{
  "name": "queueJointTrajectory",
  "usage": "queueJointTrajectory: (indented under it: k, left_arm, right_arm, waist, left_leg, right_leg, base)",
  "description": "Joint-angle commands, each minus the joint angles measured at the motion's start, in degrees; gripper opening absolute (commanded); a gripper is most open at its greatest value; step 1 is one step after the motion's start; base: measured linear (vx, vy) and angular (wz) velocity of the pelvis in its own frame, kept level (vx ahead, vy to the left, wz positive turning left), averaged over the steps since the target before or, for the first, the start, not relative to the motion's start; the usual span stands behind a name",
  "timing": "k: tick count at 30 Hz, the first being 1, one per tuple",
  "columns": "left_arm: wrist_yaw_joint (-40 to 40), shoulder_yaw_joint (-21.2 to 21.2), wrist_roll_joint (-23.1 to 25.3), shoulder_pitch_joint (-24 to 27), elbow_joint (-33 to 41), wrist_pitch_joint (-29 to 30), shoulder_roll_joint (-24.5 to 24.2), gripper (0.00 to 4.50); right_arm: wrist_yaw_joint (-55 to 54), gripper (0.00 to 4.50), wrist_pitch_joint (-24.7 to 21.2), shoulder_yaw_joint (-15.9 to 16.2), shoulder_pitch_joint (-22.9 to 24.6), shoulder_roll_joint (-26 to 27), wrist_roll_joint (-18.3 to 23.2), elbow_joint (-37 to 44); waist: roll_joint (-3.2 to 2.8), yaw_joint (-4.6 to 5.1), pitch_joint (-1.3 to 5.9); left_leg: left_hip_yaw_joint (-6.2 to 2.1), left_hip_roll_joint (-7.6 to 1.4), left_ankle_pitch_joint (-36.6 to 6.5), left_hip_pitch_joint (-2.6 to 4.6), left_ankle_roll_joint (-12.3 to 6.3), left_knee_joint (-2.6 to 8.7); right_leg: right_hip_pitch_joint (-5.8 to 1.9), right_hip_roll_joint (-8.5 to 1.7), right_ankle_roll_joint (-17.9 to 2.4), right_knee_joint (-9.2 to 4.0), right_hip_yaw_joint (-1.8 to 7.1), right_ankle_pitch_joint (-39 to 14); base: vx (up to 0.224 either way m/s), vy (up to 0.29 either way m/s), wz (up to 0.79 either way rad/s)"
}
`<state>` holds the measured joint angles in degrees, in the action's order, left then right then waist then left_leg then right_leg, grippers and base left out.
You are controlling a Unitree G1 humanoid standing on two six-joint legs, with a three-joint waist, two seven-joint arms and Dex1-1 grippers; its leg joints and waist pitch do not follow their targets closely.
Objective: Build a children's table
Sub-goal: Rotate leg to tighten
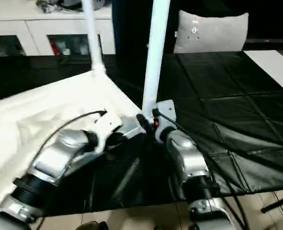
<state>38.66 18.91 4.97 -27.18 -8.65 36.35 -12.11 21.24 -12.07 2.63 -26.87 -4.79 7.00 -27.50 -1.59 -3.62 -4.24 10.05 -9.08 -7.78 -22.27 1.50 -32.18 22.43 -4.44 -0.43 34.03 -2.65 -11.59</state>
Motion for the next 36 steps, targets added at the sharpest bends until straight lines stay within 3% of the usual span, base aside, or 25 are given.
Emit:
queueJointTrajectory:
  k: [1,3,6,10,13,15,19,22,24,27,28,30,31,36]
  left_arm:
    - [-1.14,0.03,0.22,-1.57,3.15,-2.94,0.44,0.00]
    - [-0.44,-0.45,-0.38,-1.41,2.93,-3.72,-0.31,0.00]
    - [0.38,-0.92,-0.61,-0.94,3.28,-4.05,-0.98,0.00]
    - [3.62,-0.26,-1.02,-0.31,2.13,-7.70,-4.13,0.00]
    - [8.39,0.53,-1.85,-0.14,0.28,-11.73,-7.42,0.00]
    - [9.56,0.67,-2.07,-0.18,-0.11,-12.22,-8.08,0.00]
    - [20.01,2.27,-4.59,-0.50,-1.77,-16.94,-12.56,0.00]
    - [27.08,4.59,-5.08,-0.61,-2.05,-20.63,-15.91,0.00]
    - [30.47,6.15,-4.66,-1.25,-3.42,-23.12,-17.80,0.00]
    - [32.56,7.46,-3.56,-2.00,-4.95,-25.18,-19.14,0.00]
    - [33.72,7.77,-3.53,-2.34,-5.41,-25.98,-19.47,0.00]
    - [35.14,7.93,-3.68,-2.74,-5.84,-27.08,-19.74,0.00]
    - [36.49,8.17,-3.91,-3.02,-5.92,-27.61,-20.05,0.00]
    - [39.67,8.81,-4.86,-3.43,-5.92,-28.80,-20.63,0.00]
  right_arm:
    - [1.23,3.53,-0.75,2.22,2.41,0.73,-0.29,-1.83]
    - [2.13,3.65,0.26,2.18,3.25,-0.12,-0.04,-0.61]
    - [3.66,3.91,1.81,1.46,4.16,-0.75,0.67,0.62]
    - [11.76,4.33,5.42,1.19,6.79,-5.15,2.34,4.58]
    - [20.42,4.45,7.58,1.22,8.67,-10.91,3.97,7.86]
    - [22.61,4.45,7.44,1.18,9.00,-12.00,4.78,8.69]
    - [35.00,4.45,5.96,2.01,9.53,-18.35,8.19,12.04]
    - [38.87,4.45,7.40,3.34,8.15,-20.78,7.32,11.11]
    - [41.54,4.45,8.26,4.55,7.19,-21.99,6.89,10.55]
    - [45.59,4.45,8.30,6.50,6.76,-23.04,6.82,10.94]
    - [47.96,4.45,7.33,7.55,6.81,-23.51,7.19,11.61]
    - [50.14,4.45,6.53,8.63,6.90,-24.04,7.52,12.38]
    - [51.91,4.45,5.71,9.60,6.99,-24.43,7.82,12.99]
    - [53.97,4.29,5.34,10.91,6.76,-24.51,7.68,12.82]
  waist:
    - [0.18,-0.58,3.33]
    - [0.39,-0.63,3.53]
    - [0.23,-1.29,3.80]
    - [0.18,-1.83,4.16]
    - [0.11,-1.95,4.37]
    - [0.11,-2.04,4.34]
    - [-0.08,-2.20,4.27]
    - [-0.10,-2.54,4.20]
    - [-0.27,-3.14,4.19]
    - [-0.19,-3.41,4.11]
    - [0.30,-3.56,4.01]
    - [0.08,-3.83,4.04]
    - [0.52,-3.99,4.02]
    - [0.34,-4.43,4.12]
  left_leg:
    - [-1.68,-3.44,-23.63,1.33,0.48,4.19]
    - [-1.61,-3.47,-22.43,1.16,0.02,4.13]
    - [-1.31,-3.56,-19.07,0.91,-1.26,3.83]
    - [-1.21,-3.65,-17.37,0.72,-1.83,3.59]
    - [-1.20,-3.65,-16.26,0.60,-2.32,3.37]
    - [-1.16,-3.67,-15.75,0.61,-2.76,3.30]
    - [-1.22,-3.81,-17.15,0.77,-3.12,3.28]
    - [-1.14,-3.97,-18.05,1.00,-2.66,3.33]
    - [-1.01,-4.16,-19.67,1.53,-1.81,3.33]
    - [-1.18,-4.23,-20.65,1.41,-1.19,3.50]
    - [-1.12,-4.27,-21.22,1.43,-1.02,3.58]
    - [-1.19,-4.30,-21.16,1.44,-1.01,3.55]
    - [-1.14,-4.27,-20.66,1.29,-1.19,3.53]
    - [-1.08,-4.33,-19.30,1.33,-1.37,3.36]
  right_leg:
    - [-1.22,-4.17,-9.14,-5.06,2.46,-17.52]
    - [-1.42,-4.10,-9.25,-4.95,2.39,-16.83]
    - [-1.36,-3.89,-10.00,-4.63,2.34,-13.43]
    - [-1.64,-3.89,-9.99,-4.47,2.17,-11.69]
    - [-1.89,-3.76,-10.57,-4.19,1.97,-9.50]
    - [-1.92,-3.80,-11.02,-4.04,1.99,-8.49]
    - [-1.95,-3.88,-11.46,-4.22,1.87,-10.90]
    - [-1.72,-3.82,-12.09,-4.12,1.85,-11.87]
    - [-1.33,-3.87,-12.59,-4.14,1.91,-12.99]
    - [-1.48,-3.96,-12.49,-3.94,1.84,-13.92]
    - [-1.46,-3.99,-12.03,-4.03,1.86,-14.65]
    - [-1.47,-4.20,-12.15,-3.97,1.91,-14.92]
    - [-1.55,-4.28,-11.88,-4.04,1.90,-15.50]
    - [-1.38,-4.38,-12.00,-3.95,1.97,-15.78]
  base:
    - [0.000,0.000,0.00]
    - [0.000,0.000,0.00]
    - [0.000,0.000,0.00]
    - [0.000,0.000,0.00]
    - [0.000,0.000,0.00]
    - [0.000,0.000,0.00]
    - [0.000,0.000,0.00]
    - [0.000,0.000,0.00]
    - [0.000,0.000,0.00]
    - [0.000,0.000,0.00]
    - [0.000,0.000,0.00]
    - [0.000,0.000,0.00]
    - [0.000,0.000,0.00]
    - [0.000,0.000,0.00]
